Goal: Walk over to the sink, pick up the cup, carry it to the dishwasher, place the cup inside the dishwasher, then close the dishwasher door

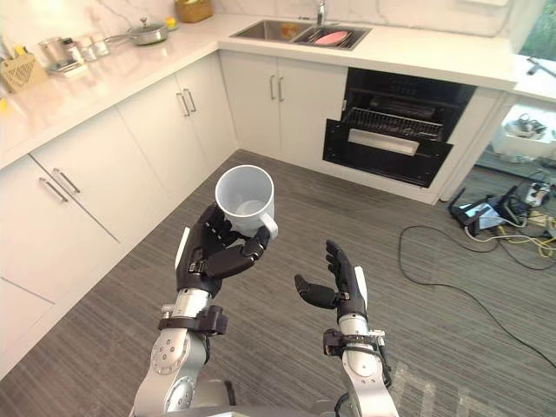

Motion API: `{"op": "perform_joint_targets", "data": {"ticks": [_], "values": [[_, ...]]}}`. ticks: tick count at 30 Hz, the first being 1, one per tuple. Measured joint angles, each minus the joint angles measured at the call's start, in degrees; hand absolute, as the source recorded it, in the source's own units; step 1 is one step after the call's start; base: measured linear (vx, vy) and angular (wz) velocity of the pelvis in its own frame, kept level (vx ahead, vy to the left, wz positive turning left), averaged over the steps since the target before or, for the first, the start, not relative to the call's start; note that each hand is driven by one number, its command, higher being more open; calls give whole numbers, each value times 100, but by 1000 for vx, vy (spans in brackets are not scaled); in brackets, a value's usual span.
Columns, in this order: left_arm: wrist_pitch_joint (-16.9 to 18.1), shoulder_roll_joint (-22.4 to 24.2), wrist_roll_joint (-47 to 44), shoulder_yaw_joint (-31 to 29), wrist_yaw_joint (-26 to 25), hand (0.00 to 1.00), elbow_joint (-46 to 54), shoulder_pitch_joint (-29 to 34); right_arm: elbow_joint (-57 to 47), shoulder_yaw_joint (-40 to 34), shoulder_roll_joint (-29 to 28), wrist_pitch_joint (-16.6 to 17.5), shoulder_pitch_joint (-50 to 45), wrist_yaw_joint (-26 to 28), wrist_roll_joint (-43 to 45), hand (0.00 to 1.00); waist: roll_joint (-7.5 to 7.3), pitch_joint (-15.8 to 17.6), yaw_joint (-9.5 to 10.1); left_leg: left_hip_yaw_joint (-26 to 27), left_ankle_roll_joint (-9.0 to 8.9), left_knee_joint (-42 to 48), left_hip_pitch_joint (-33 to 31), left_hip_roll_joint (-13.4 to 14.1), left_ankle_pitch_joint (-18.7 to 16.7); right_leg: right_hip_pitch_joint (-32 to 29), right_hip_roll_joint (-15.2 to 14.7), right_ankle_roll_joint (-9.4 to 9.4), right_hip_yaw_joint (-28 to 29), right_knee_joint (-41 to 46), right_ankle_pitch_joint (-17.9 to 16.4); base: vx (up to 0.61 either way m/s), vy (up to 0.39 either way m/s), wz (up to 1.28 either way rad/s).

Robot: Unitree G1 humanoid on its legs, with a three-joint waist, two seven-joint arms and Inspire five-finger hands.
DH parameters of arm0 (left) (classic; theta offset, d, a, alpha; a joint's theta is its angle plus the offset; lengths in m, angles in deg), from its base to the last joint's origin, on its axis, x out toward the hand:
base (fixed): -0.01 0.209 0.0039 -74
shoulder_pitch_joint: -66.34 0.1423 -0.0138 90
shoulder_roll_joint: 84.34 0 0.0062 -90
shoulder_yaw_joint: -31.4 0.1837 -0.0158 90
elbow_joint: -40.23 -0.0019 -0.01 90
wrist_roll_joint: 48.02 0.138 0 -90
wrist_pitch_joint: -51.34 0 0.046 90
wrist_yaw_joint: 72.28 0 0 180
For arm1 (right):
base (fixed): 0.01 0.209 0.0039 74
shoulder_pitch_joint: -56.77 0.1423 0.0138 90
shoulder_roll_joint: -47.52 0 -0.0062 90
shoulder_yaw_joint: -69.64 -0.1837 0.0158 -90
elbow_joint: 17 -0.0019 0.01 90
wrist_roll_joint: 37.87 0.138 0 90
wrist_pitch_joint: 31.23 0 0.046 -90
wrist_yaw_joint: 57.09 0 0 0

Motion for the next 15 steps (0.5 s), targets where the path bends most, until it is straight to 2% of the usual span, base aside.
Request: {"op": "perform_joint_targets", "data": {"ticks": [1,2,3,4,5,7,8,9,10,11,12,13,15], "values": [[-6,0,2,-1,-2,30,-52,9,206,-32,49,-4,30,1,0,90,11,-6,5,-35,-48,-878,-35,-295,231,60,-148,140,-26,-50,-78,260,236,4],[-8,-16,3,-26,-7,30,-95,34,507,-47,81,-31,86,-1,0,90,-5,-22,64,-97,-3,-1258,80,-528,923,127,-283,312,68,-66,-170,388,325,-6],[-9,-31,3,-69,-7,30,-107,47,692,-44,87,-69,145,-1,-5,90,-15,-37,78,-60,149,-1220,107,-641,1174,235,-390,453,105,-119,-197,375,296,-13],[-9,-36,3,-91,-9,30,-110,48,769,-36,84,-99,179,-2,-6,90,-24,-48,69,-36,260,-1092,69,-692,1110,267,-459,542,126,-133,-183,437,326,-2],[-9,-62,2,-134,-33,30,-143,37,865,-23,52,-130,187,2,-8,90,-96,-58,56,21,465,-683,-63,-798,774,278,-598,760,291,-71,-88,438,323,3],[-36,-139,3,-103,-35,30,-209,52,904,-22,15,-161,195,30,-38,90,-167,-84,63,86,557,-541,0,-916,480,144,-725,759,491,408,-90,436,310,-2],[-78,-241,6,-76,-35,30,-216,59,906,-23,-18,-162,235,49,-80,90,-249,-71,52,162,629,-621,198,-1055,343,-212,-870,792,698,1346,-63,425,256,-2],[-85,-375,9,-74,-34,30,-218,59,930,-22,-85,-162,308,80,-121,90,-369,-23,-3,197,711,-796,522,-1203,255,-731,-1040,870,888,2647,107,425,223,2],[-99,-431,11,-73,-35,30,-226,75,950,-21,-119,-162,325,95,-125,90,-394,-23,-41,178,738,-866,700,-1244,206,-937,-1043,816,947,3191,76,423,158,7],[-134,-482,13,-76,-36,30,-228,127,1012,9,-163,-162,349,111,-136,90,-389,-29,-93,158,763,-1049,1080,-1251,130,-1247,-951,657,986,3850,-16,416,103,3],[-137,-492,13,-64,-36,30,-223,132,1019,22,-212,-160,346,119,-142,90,-392,-46,-105,150,763,-1334,1453,-1234,104,-1571,-826,489,908,4060,-113,406,83,-1],[-133,-492,13,-58,-35,30,-208,115,1017,22,-239,-151,354,124,-148,90,-391,-50,-109,137,734,-1449,1583,-1210,86,-1757,-749,427,840,4030,-151,455,29,-1],[-129,-493,9,-52,-34,30,-181,48,1014,22,-324,-145,392,158,-181,90,-385,-48,-149,60,593,-1641,1952,-1046,-91,-2381,-420,346,519,3357,-198,416,-32,5]]}}
